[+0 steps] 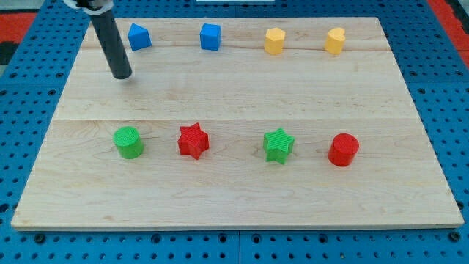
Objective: Move the blue triangle towards the blue cube
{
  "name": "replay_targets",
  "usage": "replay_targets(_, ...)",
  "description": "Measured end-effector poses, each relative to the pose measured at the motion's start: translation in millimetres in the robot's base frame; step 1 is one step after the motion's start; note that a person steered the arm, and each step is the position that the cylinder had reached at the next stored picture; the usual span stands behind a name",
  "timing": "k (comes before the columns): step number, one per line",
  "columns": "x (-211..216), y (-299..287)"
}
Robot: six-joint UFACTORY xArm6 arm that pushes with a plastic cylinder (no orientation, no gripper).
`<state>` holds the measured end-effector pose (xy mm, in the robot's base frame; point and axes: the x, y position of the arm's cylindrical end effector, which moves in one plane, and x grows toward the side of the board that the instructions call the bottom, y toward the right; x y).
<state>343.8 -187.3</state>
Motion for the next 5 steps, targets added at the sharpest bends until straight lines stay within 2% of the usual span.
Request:
replay_targets(1,-14,-1)
replay_targets(3,-27,-40)
replay_targets(5,-82,-54)
